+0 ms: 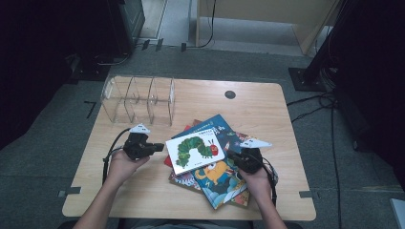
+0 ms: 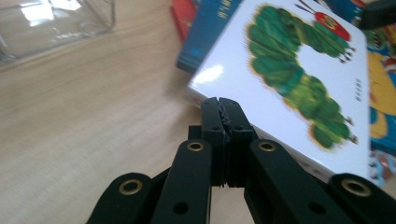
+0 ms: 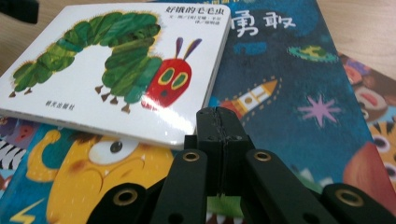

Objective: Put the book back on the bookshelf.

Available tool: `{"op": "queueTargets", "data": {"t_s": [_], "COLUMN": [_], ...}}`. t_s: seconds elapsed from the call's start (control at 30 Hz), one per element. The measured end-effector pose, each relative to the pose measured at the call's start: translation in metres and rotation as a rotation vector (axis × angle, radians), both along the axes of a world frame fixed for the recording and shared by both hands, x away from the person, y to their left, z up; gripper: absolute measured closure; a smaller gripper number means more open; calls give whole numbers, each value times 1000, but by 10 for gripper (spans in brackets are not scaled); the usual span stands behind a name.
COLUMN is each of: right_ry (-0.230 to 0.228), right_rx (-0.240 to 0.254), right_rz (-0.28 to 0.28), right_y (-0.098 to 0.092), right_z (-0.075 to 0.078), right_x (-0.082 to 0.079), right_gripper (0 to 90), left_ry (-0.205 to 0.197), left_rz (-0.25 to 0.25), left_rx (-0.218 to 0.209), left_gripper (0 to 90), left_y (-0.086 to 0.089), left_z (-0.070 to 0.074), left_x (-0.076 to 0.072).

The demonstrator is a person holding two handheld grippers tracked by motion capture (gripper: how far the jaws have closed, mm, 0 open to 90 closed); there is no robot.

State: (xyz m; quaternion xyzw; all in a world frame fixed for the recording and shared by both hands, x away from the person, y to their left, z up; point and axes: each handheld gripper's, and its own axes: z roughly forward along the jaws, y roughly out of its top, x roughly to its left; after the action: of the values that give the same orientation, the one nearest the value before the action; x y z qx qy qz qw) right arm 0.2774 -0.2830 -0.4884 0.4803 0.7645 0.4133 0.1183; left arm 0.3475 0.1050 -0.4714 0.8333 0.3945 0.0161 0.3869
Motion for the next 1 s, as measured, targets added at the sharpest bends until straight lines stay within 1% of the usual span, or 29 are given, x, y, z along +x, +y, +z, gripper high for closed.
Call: {"op": "queueTargets", "data": {"t_s": [0.03,0.1,0.13,0.2,0.23,0.33,0.4,0.43,0.5,0.63,0.67,0.8,0.87,0.9,1.0], "right_ry": [0,0,0,7,15,26,21,15,18,12,11,15,26,24,28], "right_rx": [0,7,7,10,15,15,16,17,19,27,22,35,48,55,60], "right_rz": [0,-9,-9,-12,-10,3,13,16,16,37,37,35,34,35,28], "right_y": [0,-3,-3,-3,-3,2,4,6,7,4,4,0,-1,-2,-2], "right_z": [0,0,0,-2,-2,-5,-6,-6,-6,-7,-7,-8,-8,-9,-9], "right_x": [0,-8,-8,-14,-16,-19,-19,-19,-18,-11,-9,-4,-1,1,6], "right_gripper": [897,897,897,897,897,896,896,896,896,897,897,897,897,897,896], "left_ry": [0,11,11,5,3,14,23,34,40,45,45,59,63,67,81], "left_rz": [0,1,-6,-11,-13,-17,-24,-21,-22,-48,-48,-61,-65,-63,-66], "left_rx": [0,6,16,26,21,14,16,14,15,11,11,6,5,5,13], "left_gripper": [899,899,899,899,900,899,900,900,900,900,900,900,900,900,900], "left_y": [0,-2,-3,-6,-7,-6,-6,-6,-6,-8,-8,-6,-6,-6,-5], "left_z": [0,-2,-3,-5,-5,-6,-8,-10,-11,-11,-11,-11,-11,-11,-10], "left_x": [0,7,10,16,20,24,27,28,28,21,21,14,10,8,1]}}
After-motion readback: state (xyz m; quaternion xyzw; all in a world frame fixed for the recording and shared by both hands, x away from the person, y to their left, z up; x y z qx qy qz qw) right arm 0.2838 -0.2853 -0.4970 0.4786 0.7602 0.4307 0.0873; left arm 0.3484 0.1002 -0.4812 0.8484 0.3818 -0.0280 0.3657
